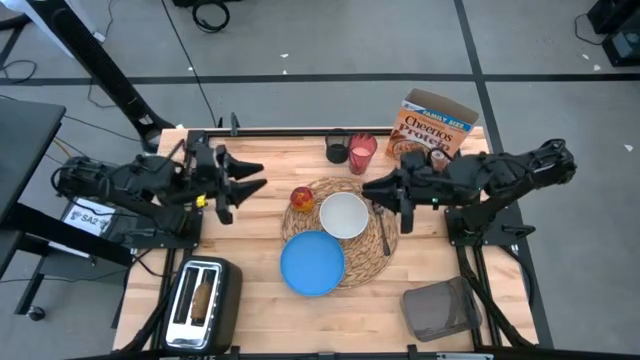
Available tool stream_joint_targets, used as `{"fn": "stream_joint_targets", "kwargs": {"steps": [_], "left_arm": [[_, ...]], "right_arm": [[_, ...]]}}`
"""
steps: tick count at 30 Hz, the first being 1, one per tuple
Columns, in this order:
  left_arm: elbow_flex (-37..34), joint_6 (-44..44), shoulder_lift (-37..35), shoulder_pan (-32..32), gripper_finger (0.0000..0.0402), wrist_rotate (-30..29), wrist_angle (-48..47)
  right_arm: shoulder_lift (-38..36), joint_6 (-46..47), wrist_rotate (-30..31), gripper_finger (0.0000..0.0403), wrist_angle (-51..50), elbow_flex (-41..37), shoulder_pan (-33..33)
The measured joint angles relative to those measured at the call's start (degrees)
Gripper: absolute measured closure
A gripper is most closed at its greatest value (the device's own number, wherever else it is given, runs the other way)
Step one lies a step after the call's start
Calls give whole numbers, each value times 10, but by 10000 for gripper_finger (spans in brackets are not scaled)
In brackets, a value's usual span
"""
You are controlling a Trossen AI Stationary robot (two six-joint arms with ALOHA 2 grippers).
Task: Arrange a breakfast setting
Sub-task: Put the brown bagel on the blue plate to the bottom left of the white bowl
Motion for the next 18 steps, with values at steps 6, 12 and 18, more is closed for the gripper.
{"fn": "stream_joint_targets", "kwargs": {"steps": [6,12,18], "left_arm": [[0,-1,26,-12,152,69,5],[14,23,68,-64,150,77,-16],[56,-15,109,-100,155,75,-133]], "right_arm": [[-69,-3,0,312,136,-133,9],[-130,37,49,311,154,-202,-3],[-149,-36,51,288,148,-207,-3]]}}
